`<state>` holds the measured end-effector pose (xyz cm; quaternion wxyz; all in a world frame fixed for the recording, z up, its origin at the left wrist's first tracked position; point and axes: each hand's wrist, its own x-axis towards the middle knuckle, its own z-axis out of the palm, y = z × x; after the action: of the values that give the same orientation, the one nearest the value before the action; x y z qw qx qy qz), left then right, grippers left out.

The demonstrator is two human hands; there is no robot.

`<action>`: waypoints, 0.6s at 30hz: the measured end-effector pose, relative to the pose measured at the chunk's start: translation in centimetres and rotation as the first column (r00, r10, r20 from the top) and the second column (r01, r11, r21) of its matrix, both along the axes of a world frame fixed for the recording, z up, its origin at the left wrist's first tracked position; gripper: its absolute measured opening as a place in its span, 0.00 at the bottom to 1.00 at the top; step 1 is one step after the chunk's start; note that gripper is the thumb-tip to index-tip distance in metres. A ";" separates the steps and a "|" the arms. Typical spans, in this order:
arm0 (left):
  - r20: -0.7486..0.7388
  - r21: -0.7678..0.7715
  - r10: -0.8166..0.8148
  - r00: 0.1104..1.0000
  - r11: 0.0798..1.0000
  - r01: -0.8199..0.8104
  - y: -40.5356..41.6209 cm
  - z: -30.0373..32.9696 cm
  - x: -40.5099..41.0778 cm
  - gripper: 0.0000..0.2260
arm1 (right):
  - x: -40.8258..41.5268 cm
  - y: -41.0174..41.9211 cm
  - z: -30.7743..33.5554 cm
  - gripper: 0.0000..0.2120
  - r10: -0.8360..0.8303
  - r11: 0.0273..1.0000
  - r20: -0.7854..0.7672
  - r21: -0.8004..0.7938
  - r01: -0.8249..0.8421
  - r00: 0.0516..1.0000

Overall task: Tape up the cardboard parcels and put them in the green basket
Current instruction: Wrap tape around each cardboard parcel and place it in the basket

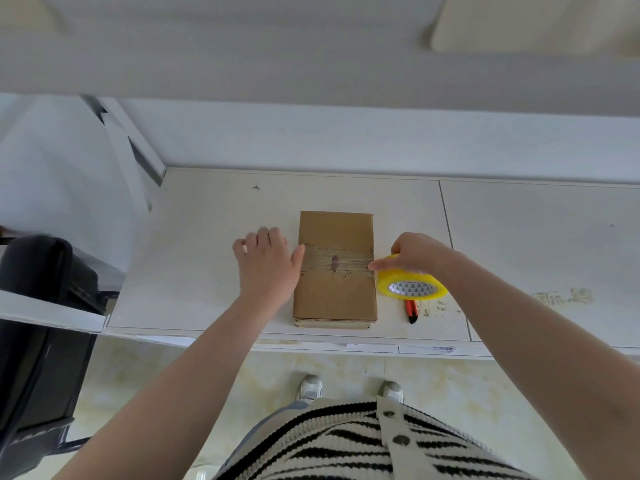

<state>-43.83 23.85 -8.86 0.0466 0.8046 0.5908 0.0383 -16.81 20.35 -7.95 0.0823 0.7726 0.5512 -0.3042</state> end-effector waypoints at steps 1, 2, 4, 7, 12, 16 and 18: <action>0.041 0.050 -0.011 0.999 0.999 0.008 -0.3 0.1 1.0 0.23 | 0.0 0.0 0.0 0.32 -0.002 1.000 -0.002 -0.002 0.002 1.000; 0.065 0.074 -0.061 0.996 0.996 0.056 -0.5 0.1 2.3 0.27 | 0.0 0.0 0.0 0.32 -0.003 1.000 -0.004 -0.002 0.003 1.000; 0.039 0.102 -0.187 0.982 0.978 0.182 -0.8 -0.3 5.0 0.32 | 0.0 -0.1 0.2 0.32 -0.002 1.000 -0.006 0.000 0.002 1.000; -0.066 0.002 -0.286 0.956 0.958 0.286 -0.6 -1.9 6.7 0.32 | 0.0 0.0 0.2 0.32 -0.003 1.000 0.000 -0.003 0.003 1.000; -0.098 -0.077 -0.315 0.944 0.948 0.308 0.3 -2.8 6.4 0.33 | 0.0 0.0 0.2 0.32 -0.013 1.000 0.004 -0.006 0.013 1.000; -0.097 -0.109 -0.174 0.980 0.981 0.163 0.8 -2.5 4.3 0.40 | -0.1 -0.2 0.1 0.32 -0.033 0.999 -0.007 0.011 0.033 0.999; -0.076 -0.165 -0.109 0.991 0.982 0.095 0.9 -2.4 3.3 0.42 | -0.2 -0.3 0.2 0.32 -0.031 0.999 -0.002 0.012 0.031 1.000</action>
<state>-40.51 24.79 -11.30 0.0879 0.8283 0.5515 -0.0460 -17.03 20.09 -7.73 0.0721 0.7813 0.5410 -0.3029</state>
